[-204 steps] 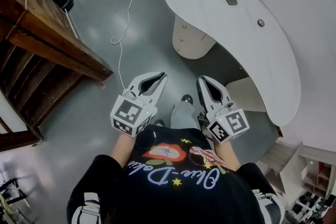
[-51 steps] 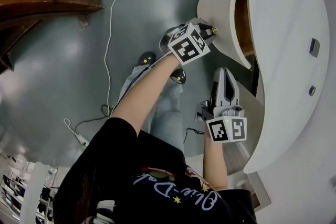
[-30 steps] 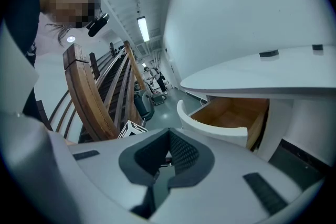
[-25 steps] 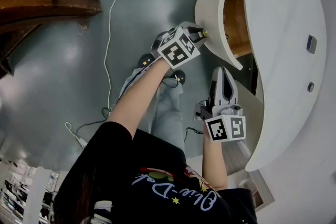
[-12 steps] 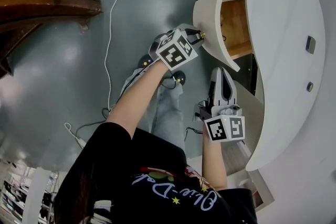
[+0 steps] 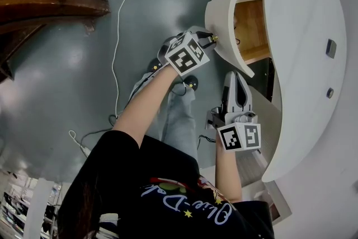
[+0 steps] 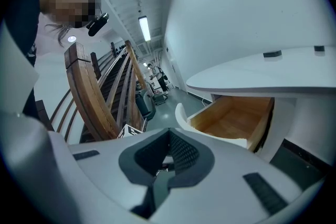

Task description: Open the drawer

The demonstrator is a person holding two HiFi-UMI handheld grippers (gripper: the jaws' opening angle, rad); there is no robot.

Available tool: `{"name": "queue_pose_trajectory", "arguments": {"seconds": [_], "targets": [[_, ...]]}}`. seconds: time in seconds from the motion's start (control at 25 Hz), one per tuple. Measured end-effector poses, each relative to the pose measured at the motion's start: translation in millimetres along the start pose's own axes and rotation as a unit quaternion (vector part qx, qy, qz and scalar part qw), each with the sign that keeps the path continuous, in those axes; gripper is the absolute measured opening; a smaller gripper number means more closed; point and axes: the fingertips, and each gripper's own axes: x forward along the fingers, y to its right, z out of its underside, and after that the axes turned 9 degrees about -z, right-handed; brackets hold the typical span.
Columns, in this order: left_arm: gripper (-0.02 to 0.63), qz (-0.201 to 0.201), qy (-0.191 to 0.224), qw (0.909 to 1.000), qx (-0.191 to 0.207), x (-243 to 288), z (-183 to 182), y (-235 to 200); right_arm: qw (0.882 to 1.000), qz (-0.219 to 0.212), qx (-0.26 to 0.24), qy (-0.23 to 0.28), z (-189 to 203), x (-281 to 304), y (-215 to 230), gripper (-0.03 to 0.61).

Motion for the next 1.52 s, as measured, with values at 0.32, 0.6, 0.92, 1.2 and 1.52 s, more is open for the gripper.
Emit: {"name": "queue_pose_trajectory", "arguments": {"seconds": [0.32, 0.6, 0.92, 1.2, 1.52], "targets": [[0.1, -0.003, -0.001, 1.0, 0.003, -6, 2, 0, 1.0, -0.006, -0.003, 0.001, -6, 1, 0, 0.0], [0.1, 0.001, -0.008, 1.0, 0.001, -14, 9, -1, 1.0, -0.01, -0.004, -0.002, -5, 4, -6, 0.0], [0.1, -0.003, -0.004, 1.0, 0.002, -22, 16, -2, 1.0, -0.011, -0.004, 0.001, -7, 5, -8, 0.0], [0.1, 0.003, -0.004, 1.0, 0.003, -25, 20, -3, 1.0, -0.01, -0.001, -0.001, -4, 5, -10, 0.0], [0.1, 0.004, -0.005, 1.0, 0.001, -29, 24, -5, 1.0, -0.008, 0.004, 0.003, -4, 6, -12, 0.0]]}}
